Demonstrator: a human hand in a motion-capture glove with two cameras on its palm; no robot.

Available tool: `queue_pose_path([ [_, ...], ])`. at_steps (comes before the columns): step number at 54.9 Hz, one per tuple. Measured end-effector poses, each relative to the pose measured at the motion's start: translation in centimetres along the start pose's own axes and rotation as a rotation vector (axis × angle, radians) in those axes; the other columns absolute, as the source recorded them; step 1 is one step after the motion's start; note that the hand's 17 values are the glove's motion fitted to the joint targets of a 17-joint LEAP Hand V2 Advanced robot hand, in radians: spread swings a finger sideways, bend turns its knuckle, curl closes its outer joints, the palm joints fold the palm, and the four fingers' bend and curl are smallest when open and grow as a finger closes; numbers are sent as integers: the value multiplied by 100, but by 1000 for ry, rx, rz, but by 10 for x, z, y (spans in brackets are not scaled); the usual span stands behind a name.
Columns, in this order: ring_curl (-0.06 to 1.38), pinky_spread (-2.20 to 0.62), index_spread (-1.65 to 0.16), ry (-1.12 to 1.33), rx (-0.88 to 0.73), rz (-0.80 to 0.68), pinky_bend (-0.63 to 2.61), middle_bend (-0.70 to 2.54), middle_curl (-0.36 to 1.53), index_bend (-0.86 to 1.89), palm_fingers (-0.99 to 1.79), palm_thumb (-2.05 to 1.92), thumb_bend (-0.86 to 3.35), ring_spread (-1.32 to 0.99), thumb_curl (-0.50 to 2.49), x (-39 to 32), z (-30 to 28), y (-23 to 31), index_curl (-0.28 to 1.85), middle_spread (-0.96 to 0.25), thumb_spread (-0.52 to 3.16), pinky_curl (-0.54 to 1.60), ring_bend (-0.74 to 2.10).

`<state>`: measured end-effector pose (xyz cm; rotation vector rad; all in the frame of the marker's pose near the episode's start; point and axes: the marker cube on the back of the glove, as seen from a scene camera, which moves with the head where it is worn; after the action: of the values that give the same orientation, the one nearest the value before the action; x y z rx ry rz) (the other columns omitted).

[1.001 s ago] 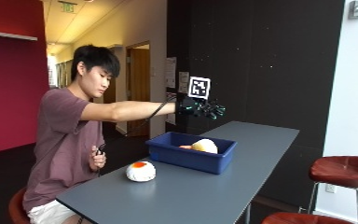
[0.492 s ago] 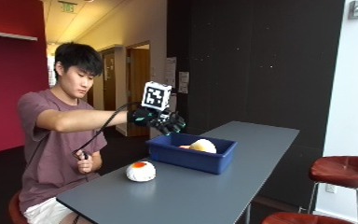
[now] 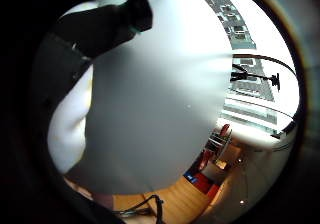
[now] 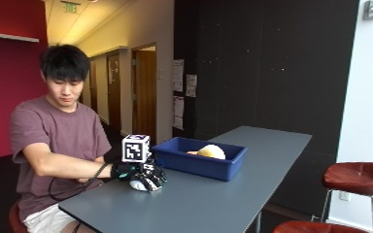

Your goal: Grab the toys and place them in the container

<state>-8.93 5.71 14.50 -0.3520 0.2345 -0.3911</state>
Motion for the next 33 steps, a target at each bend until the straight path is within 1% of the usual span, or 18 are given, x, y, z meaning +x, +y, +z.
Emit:
queue_pose_path([
  [2,31,6,-27,-133,59,125,95,13,20,17,-2,-6,-5,5,27,-12,-3,-5,24,0,123,37,32],
  [3,33,4,-28,-192,86,177,95,16,20,20,12,-5,-4,3,27,-17,-4,-7,25,-3,123,36,39],
  [4,29,5,-28,-228,115,203,95,13,20,17,-2,-6,-5,4,26,-21,-4,-9,24,-1,123,35,33],
  [5,34,3,-28,-246,146,209,94,19,21,21,18,-4,-4,3,27,-22,-4,-10,27,-4,123,36,44],
  [7,33,0,-28,-240,214,188,90,21,22,20,31,-2,-2,0,27,-21,-3,-12,25,-6,125,33,51],
  [9,35,-6,-28,-184,272,127,85,29,25,21,52,3,1,-6,28,-14,0,-13,26,-9,132,31,60],
  [10,35,-8,-27,-151,292,95,84,30,25,20,53,3,1,-8,28,-11,1,-13,26,-10,133,31,62],
  [11,37,-11,-27,-135,308,82,82,35,27,21,62,7,4,-11,29,-9,2,-14,28,-11,137,31,68],
  [13,39,-14,-26,-183,329,118,80,39,29,20,69,11,7,-15,31,-11,-1,-17,28,-14,141,31,73],
  [16,46,-21,-25,-270,359,163,83,44,32,18,89,24,13,-21,36,-14,-6,-22,29,-17,141,33,89],
  [19,48,-25,-25,-288,382,177,85,46,33,18,93,30,15,-25,39,-11,-10,-27,30,-20,138,34,96],
  [22,52,-29,-26,-293,387,195,88,56,38,22,112,37,16,-28,43,-10,-13,-32,33,-23,132,37,103],
  [24,55,-30,-27,-303,379,209,90,64,42,26,117,39,16,-30,46,-8,-15,-36,36,-24,129,39,106],
  [27,59,-33,-28,-315,343,224,95,77,47,37,132,40,14,-31,49,-6,-18,-42,41,-24,123,42,113],
  [33,64,-36,-29,-296,172,192,100,99,58,60,132,41,11,-34,55,1,-23,-54,52,-23,112,47,122],
])
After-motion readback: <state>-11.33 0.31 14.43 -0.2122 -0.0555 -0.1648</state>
